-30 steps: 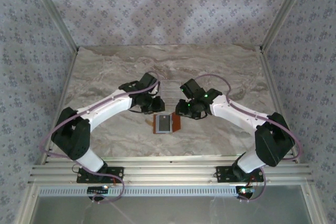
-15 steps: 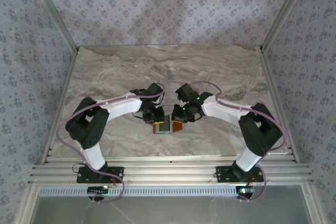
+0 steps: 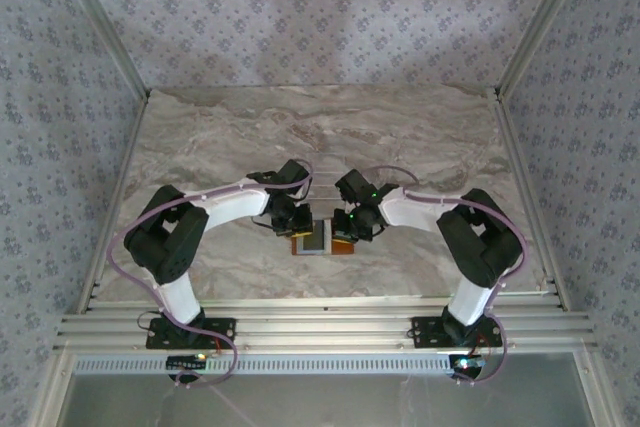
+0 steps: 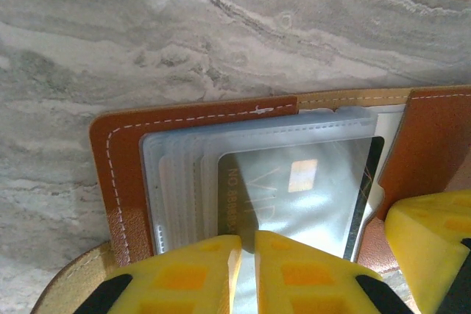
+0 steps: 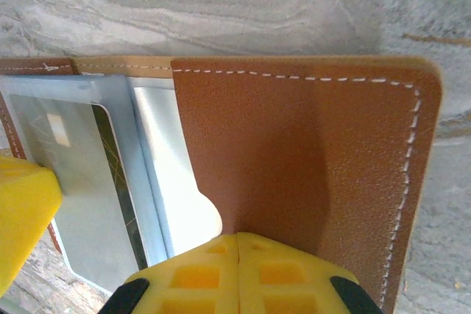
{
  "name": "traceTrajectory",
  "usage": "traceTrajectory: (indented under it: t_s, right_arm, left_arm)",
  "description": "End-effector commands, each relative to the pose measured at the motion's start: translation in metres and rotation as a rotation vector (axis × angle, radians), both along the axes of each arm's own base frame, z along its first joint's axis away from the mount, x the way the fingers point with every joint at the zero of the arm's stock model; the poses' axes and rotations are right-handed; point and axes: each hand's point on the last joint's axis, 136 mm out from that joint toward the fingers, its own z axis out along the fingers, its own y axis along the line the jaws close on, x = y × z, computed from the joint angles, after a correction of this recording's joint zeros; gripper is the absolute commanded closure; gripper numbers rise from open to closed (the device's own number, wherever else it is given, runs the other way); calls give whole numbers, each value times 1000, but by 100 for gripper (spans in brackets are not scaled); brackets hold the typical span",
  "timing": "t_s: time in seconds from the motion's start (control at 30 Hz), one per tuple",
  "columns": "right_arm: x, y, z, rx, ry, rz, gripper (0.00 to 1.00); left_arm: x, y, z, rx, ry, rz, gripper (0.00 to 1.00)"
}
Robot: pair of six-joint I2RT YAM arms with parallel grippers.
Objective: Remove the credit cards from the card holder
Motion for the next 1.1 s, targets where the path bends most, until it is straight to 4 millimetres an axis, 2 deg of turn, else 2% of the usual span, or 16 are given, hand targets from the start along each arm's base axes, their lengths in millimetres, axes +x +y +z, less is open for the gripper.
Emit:
traceTrajectory:
  t_s: [0.0, 0.23, 0.4, 0.67, 1.07]
  right_arm:
    - [-4, -25, -26, -130, -19, -7, 94]
    - [4, 5, 3, 61, -74, 26, 84]
    - [10, 14, 17, 138, -99, 37, 80]
    - [18, 29, 23, 315, -107, 35, 82]
    - [21, 33, 11, 353, -76, 44, 84]
  left_arm:
    - [-12, 22, -25, 101, 46, 16, 83]
    - [-10, 20, -24, 95, 42, 13, 84]
    - [-11, 21, -26, 94, 48, 15, 85]
    - [-12, 20, -27, 95, 51, 13, 85]
    - [-11, 19, -27, 94, 52, 6, 85]
